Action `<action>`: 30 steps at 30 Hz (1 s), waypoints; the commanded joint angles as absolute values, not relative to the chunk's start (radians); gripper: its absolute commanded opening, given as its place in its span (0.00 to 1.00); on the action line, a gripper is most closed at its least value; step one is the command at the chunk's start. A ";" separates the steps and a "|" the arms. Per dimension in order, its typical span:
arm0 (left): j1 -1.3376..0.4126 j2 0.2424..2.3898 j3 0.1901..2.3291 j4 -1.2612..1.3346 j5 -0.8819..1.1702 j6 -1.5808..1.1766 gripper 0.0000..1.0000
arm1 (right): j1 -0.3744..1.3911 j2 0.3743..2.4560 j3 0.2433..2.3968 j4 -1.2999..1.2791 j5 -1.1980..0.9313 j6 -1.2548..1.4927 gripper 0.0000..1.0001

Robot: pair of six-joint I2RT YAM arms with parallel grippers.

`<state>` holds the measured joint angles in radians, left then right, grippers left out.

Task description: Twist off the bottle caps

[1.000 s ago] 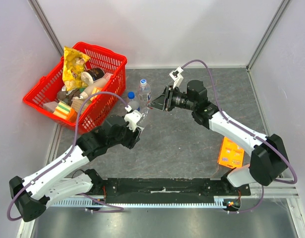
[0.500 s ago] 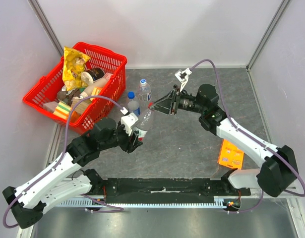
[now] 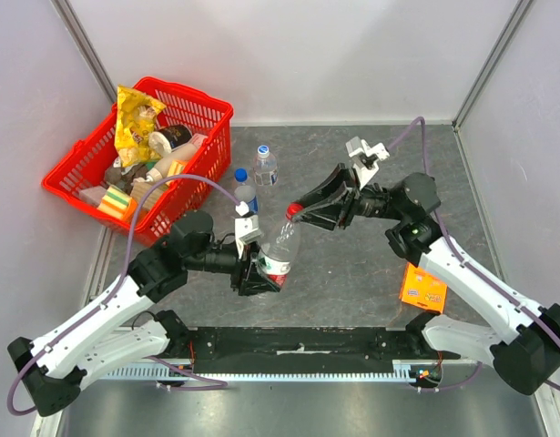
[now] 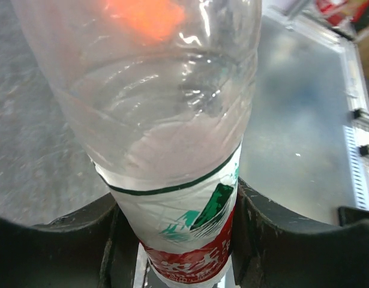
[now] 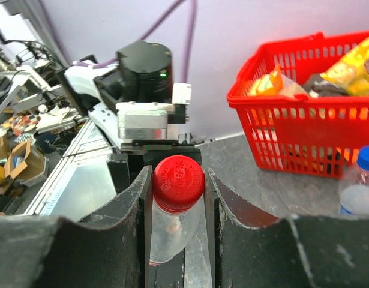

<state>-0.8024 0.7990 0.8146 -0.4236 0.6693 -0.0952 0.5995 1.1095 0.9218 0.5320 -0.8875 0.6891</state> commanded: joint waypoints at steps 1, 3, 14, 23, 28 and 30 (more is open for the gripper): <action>-0.810 0.769 0.868 -0.256 0.955 -0.170 0.33 | 0.607 1.078 0.902 0.673 -0.995 0.675 0.00; -0.810 0.759 0.867 -0.224 1.000 -0.192 0.33 | 0.607 1.072 0.897 0.707 -1.032 0.684 0.00; -0.810 0.784 0.879 -0.005 1.199 -0.374 0.34 | 0.607 1.098 0.897 1.136 -1.106 0.985 0.00; -0.810 0.795 0.864 0.055 1.215 -0.407 0.35 | 0.607 1.085 0.890 1.189 -1.115 1.034 0.00; -0.810 0.798 0.856 0.041 1.175 -0.396 0.35 | 0.607 1.098 0.903 1.166 -1.097 1.065 0.18; -0.810 0.804 0.861 0.012 1.167 -0.377 0.35 | 0.607 1.100 0.907 1.166 -1.094 1.069 0.23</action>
<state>-0.8055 0.8101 0.8181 -0.0727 1.1545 -0.3927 0.6067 1.0920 0.8982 1.1488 -1.0565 1.0325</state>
